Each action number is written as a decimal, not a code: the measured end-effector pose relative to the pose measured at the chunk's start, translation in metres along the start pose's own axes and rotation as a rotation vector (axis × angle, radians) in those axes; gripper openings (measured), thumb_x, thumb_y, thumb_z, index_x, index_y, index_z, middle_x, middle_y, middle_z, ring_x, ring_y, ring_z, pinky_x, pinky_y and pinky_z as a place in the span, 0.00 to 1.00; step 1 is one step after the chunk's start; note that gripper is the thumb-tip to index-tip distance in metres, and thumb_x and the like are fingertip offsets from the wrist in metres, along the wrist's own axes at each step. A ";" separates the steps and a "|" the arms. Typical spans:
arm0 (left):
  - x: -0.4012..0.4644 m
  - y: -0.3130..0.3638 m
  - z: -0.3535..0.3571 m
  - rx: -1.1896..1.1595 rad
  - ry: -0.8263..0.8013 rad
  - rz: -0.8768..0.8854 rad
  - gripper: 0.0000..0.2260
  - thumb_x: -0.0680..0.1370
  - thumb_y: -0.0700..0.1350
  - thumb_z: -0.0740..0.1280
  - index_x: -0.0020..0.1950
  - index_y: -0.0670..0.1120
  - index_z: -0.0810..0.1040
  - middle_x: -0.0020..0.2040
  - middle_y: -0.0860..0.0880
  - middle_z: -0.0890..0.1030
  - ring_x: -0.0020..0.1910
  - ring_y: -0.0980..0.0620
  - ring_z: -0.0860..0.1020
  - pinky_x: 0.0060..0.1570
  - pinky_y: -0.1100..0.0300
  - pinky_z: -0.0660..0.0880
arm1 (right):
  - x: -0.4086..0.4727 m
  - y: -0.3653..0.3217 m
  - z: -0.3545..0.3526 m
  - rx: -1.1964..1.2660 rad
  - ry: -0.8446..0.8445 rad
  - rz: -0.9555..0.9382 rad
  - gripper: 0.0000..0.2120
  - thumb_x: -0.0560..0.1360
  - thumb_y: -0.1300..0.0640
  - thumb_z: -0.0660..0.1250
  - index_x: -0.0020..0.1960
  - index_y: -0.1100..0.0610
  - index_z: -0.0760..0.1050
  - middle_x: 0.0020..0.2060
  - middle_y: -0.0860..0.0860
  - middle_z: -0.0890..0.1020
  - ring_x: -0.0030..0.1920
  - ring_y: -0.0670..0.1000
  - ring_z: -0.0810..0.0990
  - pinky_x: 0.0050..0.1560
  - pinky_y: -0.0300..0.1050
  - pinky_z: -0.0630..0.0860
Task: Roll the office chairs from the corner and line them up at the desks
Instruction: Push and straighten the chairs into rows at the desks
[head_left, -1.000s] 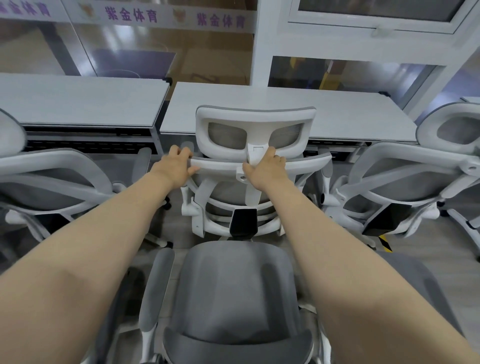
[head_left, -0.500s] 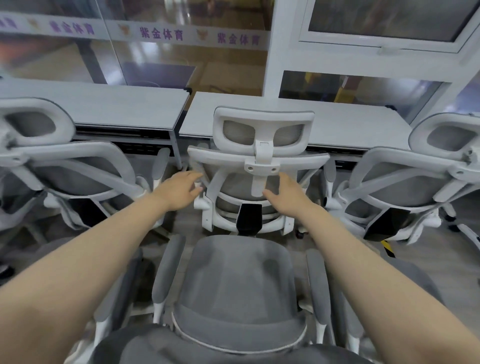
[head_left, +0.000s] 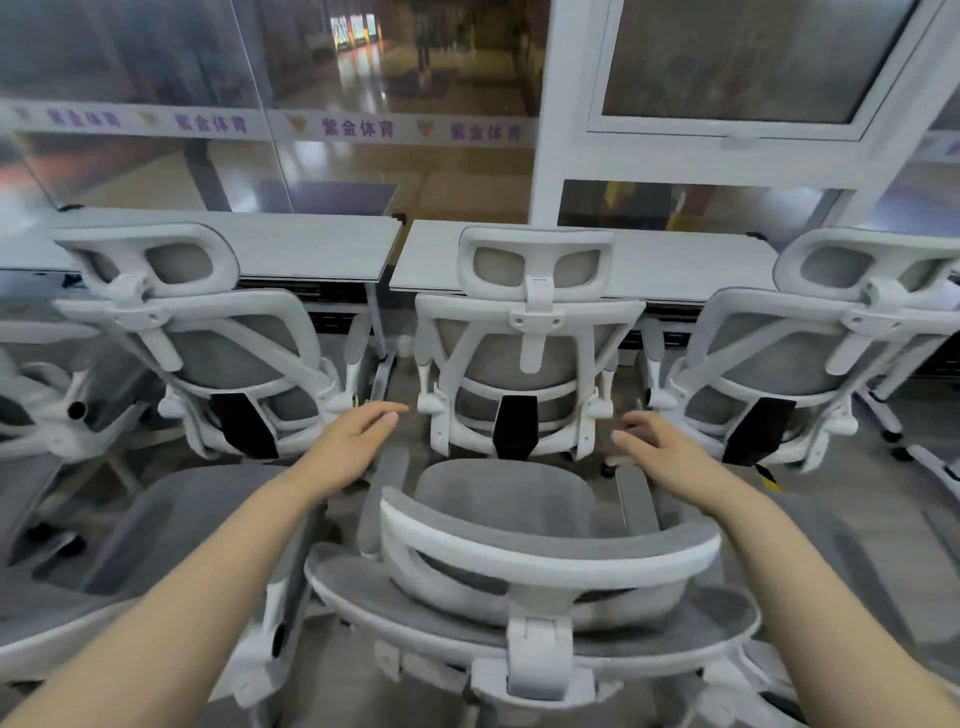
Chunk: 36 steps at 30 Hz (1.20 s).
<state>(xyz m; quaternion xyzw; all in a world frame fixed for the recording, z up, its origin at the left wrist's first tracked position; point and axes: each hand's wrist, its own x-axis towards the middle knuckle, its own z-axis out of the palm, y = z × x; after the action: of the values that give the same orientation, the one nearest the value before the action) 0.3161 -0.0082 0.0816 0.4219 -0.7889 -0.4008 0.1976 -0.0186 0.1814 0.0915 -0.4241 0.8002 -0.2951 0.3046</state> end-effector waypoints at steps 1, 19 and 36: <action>-0.018 0.001 -0.001 -0.069 0.019 -0.007 0.13 0.82 0.53 0.57 0.61 0.57 0.78 0.61 0.60 0.77 0.63 0.60 0.72 0.61 0.61 0.66 | -0.019 0.004 0.000 0.107 0.037 0.009 0.15 0.79 0.44 0.61 0.62 0.50 0.72 0.59 0.46 0.77 0.59 0.48 0.75 0.63 0.46 0.70; -0.145 0.031 0.081 -0.809 0.207 -0.380 0.25 0.78 0.67 0.51 0.59 0.53 0.78 0.52 0.50 0.83 0.53 0.53 0.79 0.55 0.54 0.74 | -0.144 0.035 0.085 0.961 0.674 0.183 0.21 0.80 0.41 0.51 0.39 0.50 0.76 0.37 0.50 0.79 0.46 0.55 0.77 0.53 0.52 0.71; -0.142 0.051 0.143 -0.679 0.397 -0.151 0.20 0.78 0.64 0.49 0.52 0.54 0.74 0.48 0.53 0.78 0.53 0.51 0.75 0.64 0.44 0.69 | -0.116 0.088 0.037 0.994 0.559 0.082 0.22 0.79 0.45 0.53 0.29 0.48 0.72 0.27 0.44 0.72 0.32 0.47 0.68 0.41 0.48 0.64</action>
<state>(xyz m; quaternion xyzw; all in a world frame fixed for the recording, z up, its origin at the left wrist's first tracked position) 0.2770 0.1918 0.0402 0.4585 -0.5247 -0.5629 0.4445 0.0179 0.3142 0.0313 -0.1043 0.6311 -0.7249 0.2556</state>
